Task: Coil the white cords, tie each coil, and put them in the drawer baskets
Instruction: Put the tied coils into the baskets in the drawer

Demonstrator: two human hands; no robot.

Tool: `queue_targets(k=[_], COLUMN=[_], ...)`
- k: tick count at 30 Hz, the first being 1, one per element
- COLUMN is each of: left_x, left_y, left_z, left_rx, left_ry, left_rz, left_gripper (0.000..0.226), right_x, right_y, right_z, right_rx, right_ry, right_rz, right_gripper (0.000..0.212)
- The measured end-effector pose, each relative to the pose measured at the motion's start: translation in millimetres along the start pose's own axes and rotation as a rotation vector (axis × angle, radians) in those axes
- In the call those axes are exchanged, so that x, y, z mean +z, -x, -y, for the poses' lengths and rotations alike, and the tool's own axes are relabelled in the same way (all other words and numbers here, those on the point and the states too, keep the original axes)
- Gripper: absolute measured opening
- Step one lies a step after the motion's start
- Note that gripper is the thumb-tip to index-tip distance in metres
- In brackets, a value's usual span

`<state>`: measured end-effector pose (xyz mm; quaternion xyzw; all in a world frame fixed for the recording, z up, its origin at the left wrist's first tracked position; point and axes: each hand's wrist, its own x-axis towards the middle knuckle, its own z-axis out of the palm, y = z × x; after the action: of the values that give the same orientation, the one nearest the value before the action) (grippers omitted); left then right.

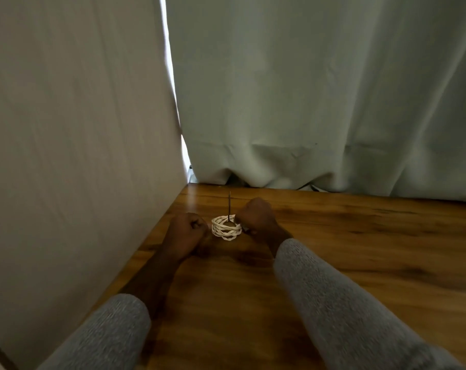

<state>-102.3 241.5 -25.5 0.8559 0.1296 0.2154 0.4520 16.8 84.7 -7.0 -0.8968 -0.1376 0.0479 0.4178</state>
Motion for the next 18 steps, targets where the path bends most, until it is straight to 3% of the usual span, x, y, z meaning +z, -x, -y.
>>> queue_targets(k=[6, 9, 18], left_x=[44.1, 74.8, 187.8], left_y=[5.9, 15.3, 50.2], left_z=[-37.0, -62.1, -150.1], left_rx=[0.14, 0.174, 0.324], left_ry=[-0.035, 0.023, 0.147], left_rz=[0.099, 0.168, 0.42], left_gripper=[0.021, 0.021, 0.027], right_x=[-61.1, -93.3, -203.4], right_y=[42.2, 65.4, 144.0], right_z=[-45.3, -71.0, -158.0], right_rx=[0.1, 0.083, 0.277], right_ry=[-0.147, -0.093, -0.063], right_rz=[-0.134, -0.288, -0.536], right_gripper=[0.006, 0.014, 0.018])
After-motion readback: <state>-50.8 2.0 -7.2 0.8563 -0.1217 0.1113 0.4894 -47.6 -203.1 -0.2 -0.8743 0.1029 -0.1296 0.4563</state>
